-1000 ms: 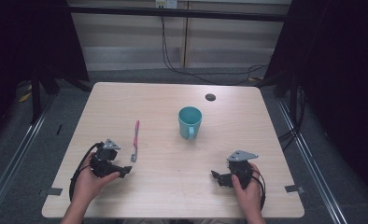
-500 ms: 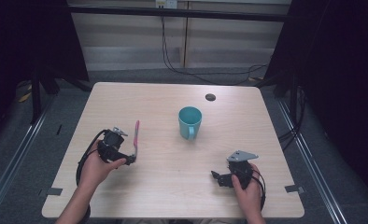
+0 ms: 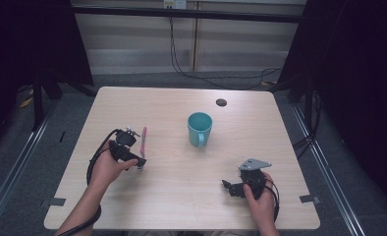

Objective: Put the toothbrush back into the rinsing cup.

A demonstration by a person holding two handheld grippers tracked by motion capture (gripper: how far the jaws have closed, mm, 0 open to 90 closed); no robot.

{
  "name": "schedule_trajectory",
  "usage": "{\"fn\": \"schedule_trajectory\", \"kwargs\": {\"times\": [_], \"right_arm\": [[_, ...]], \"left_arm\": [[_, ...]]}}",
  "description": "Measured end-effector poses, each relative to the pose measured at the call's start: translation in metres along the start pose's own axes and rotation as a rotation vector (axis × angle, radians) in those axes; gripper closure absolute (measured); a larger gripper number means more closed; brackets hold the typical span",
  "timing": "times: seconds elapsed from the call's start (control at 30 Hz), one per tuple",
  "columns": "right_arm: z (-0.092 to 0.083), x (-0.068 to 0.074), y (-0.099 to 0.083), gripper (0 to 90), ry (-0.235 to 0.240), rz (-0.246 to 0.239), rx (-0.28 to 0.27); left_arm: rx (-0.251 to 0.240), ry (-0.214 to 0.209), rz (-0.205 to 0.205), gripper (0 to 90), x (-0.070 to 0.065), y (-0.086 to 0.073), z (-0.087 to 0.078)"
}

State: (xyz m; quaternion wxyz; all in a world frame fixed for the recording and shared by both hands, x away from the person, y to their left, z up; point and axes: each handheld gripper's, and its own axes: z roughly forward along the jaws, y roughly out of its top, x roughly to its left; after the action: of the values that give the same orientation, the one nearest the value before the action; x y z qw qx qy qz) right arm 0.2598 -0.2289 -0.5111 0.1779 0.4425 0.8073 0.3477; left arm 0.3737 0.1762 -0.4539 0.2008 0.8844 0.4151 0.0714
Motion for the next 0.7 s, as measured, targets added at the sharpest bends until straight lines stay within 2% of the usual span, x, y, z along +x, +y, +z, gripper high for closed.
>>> {"fn": "schedule_trajectory", "kwargs": {"times": [0.13, 0.4, 0.47, 0.7], "right_arm": [[0.0, 0.0, 0.0, 12.9, 0.002, 0.0, 0.0], [0.0, 0.0, 0.0, 12.8, 0.005, 0.0, 0.001], [0.0, 0.0, 0.0, 12.8, 0.005, 0.0, 0.0], [0.0, 0.0, 0.0, 12.8, 0.005, -0.001, 0.0]], "left_arm": [[-0.005, 0.012, 0.002, 22.1, 0.005, 0.006, 0.0], [-0.004, -0.002, -0.06, 22.5, 0.013, 0.018, 0.005], [0.009, 0.007, -0.067, 23.0, 0.014, 0.02, 0.007], [0.025, -0.003, -0.116, 24.6, 0.017, 0.025, 0.014]]}}
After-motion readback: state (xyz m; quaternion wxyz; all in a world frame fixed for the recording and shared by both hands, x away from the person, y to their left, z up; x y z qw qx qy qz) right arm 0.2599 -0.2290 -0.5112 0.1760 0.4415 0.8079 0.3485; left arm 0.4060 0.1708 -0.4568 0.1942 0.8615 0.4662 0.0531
